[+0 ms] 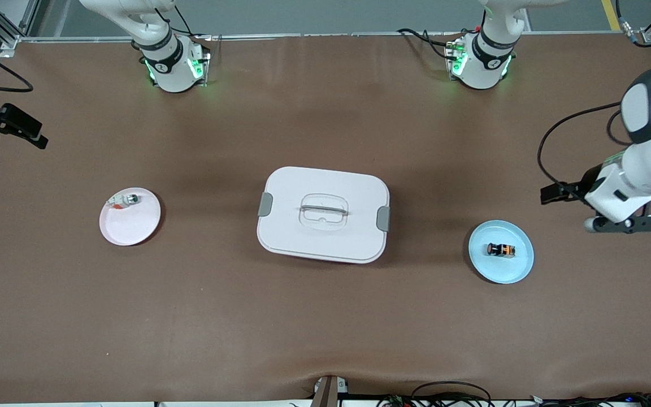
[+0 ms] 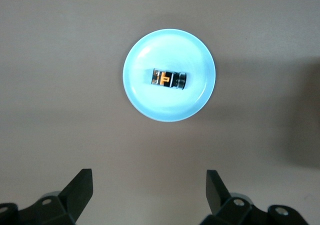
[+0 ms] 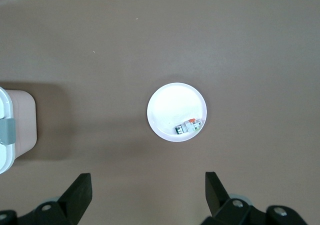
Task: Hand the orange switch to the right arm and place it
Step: 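Lower the left gripper and grasp the orange switch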
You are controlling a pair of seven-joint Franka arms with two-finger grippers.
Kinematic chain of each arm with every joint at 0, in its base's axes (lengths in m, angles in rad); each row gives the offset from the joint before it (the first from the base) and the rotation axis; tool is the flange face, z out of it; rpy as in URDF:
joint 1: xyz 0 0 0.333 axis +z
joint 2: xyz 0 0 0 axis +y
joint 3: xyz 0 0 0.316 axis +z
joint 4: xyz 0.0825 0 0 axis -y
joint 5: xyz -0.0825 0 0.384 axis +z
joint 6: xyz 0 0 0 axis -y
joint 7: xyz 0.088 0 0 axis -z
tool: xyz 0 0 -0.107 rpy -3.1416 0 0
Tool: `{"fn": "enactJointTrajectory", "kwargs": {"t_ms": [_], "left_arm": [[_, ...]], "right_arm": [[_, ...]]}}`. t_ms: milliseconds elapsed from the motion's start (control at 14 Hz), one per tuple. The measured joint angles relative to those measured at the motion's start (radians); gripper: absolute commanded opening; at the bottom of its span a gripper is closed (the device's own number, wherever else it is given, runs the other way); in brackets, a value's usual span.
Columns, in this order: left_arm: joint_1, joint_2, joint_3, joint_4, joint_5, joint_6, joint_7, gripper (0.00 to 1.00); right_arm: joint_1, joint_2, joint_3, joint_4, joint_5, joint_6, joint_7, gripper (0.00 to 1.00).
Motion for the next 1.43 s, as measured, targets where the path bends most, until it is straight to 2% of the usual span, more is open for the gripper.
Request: {"fn": "enactJointTrajectory", "kwargs": {"t_ms": [286,714,1429], "left_arm": [[-0.005,0.067,-0.021,-0.063,0.000,0.154,0.011,1.00],[-0.005,0.211,-0.024,-0.078,0.000,0.365,0.096,1.00],[0.003,0.362,-0.024,-0.079,0.000,0.517,0.186,0.94]], "right_arm": [[0.000,0.000,0.000,-0.001,0.000,0.000,0.000,1.00],[0.000,0.000,0.000,-0.002,0.000,0.000,0.000,1.00],[0.000,0.000,0.000,-0.002,0.000,0.000,0.000,1.00]]}}
